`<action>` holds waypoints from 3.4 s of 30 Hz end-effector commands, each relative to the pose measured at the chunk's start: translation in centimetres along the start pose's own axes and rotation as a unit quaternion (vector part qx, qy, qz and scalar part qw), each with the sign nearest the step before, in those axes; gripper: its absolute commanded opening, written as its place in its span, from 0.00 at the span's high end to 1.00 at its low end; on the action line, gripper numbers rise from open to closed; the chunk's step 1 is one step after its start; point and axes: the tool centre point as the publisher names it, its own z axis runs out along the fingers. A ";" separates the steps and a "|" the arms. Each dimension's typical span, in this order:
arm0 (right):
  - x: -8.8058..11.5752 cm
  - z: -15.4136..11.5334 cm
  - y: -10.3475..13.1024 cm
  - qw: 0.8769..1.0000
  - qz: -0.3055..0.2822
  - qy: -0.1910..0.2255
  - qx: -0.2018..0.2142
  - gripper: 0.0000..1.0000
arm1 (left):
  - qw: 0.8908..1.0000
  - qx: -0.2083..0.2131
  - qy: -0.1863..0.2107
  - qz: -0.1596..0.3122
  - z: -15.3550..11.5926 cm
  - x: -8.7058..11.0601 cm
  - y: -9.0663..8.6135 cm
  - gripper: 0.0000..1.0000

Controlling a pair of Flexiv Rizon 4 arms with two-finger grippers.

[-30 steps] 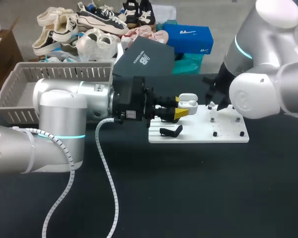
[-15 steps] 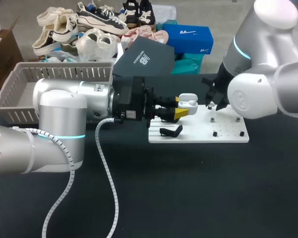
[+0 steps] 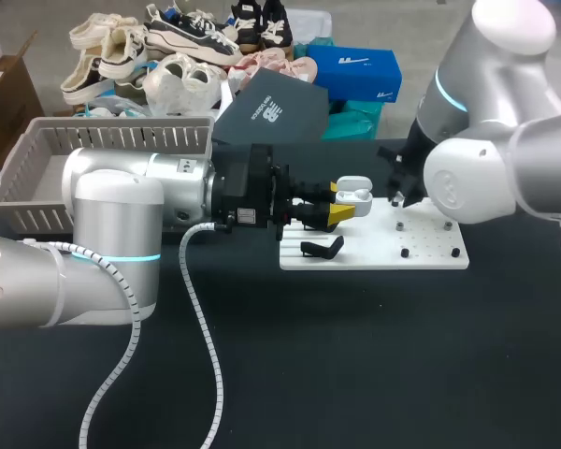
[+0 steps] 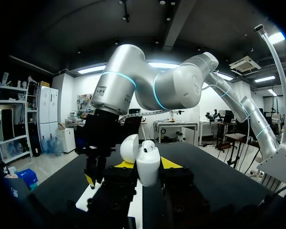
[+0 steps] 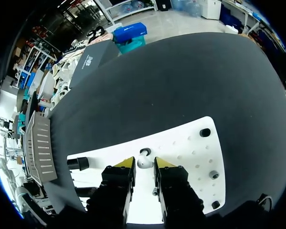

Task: Pick up each earbud case from the left stands, insert the matching earbuds, close the lid, and place the case in the box.

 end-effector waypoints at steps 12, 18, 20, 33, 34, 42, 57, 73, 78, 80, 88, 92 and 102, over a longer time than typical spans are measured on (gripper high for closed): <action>0.2 -1.5 0.0 1.000 -0.007 -0.010 0.006 1.00 | 1.000 0.001 0.000 0.000 0.0 0.0 0.1 1.00; 0.9 -4.5 -0.8 1.000 -0.008 -0.023 0.006 1.00 | 1.000 0.001 0.000 0.000 0.0 0.0 0.1 1.00; 1.0 -5.7 -1.2 1.000 -0.003 -0.027 0.004 1.00 | 1.000 0.001 0.000 0.000 0.0 0.0 0.1 1.00; 3.6 -16.3 -3.8 0.996 0.033 -0.084 0.002 1.00 | 1.000 0.001 0.000 0.000 0.0 0.0 0.1 1.00; 4.1 -17.1 -3.8 0.996 0.029 -0.085 0.006 1.00 | 1.000 0.001 0.000 0.000 0.0 0.0 0.1 1.00; 7.2 -21.9 -1.8 0.996 -0.060 -0.039 0.057 1.00 | 1.000 0.001 0.000 0.000 0.0 0.0 0.1 1.00; 12.5 -23.4 5.3 0.967 -0.240 0.057 0.064 1.00 | 1.000 0.001 0.000 0.000 0.0 0.0 0.1 1.00; 14.0 -21.6 9.1 0.948 -0.293 0.119 0.031 1.00 | 1.000 0.001 0.000 0.000 0.0 0.0 0.1 1.00; 14.4 -21.5 9.4 0.948 -0.293 0.125 0.022 1.00 | 1.000 0.001 0.000 0.000 0.0 0.0 0.1 1.00; 14.4 -21.5 9.5 0.949 -0.290 0.125 0.016 1.00 | 1.000 0.001 0.000 0.000 0.0 0.0 0.1 1.00; 14.8 -21.3 9.5 0.959 -0.267 0.094 -0.029 1.00 | 1.000 0.001 0.000 0.000 0.0 0.0 0.1 1.00; 14.8 -21.0 9.6 0.960 -0.262 0.085 -0.047 1.00 | 1.000 0.001 0.000 0.000 0.0 0.0 0.1 1.00; 15.4 -20.3 9.9 0.957 -0.279 0.070 -0.049 1.00 | 1.000 0.001 0.000 0.000 0.0 0.0 0.1 1.00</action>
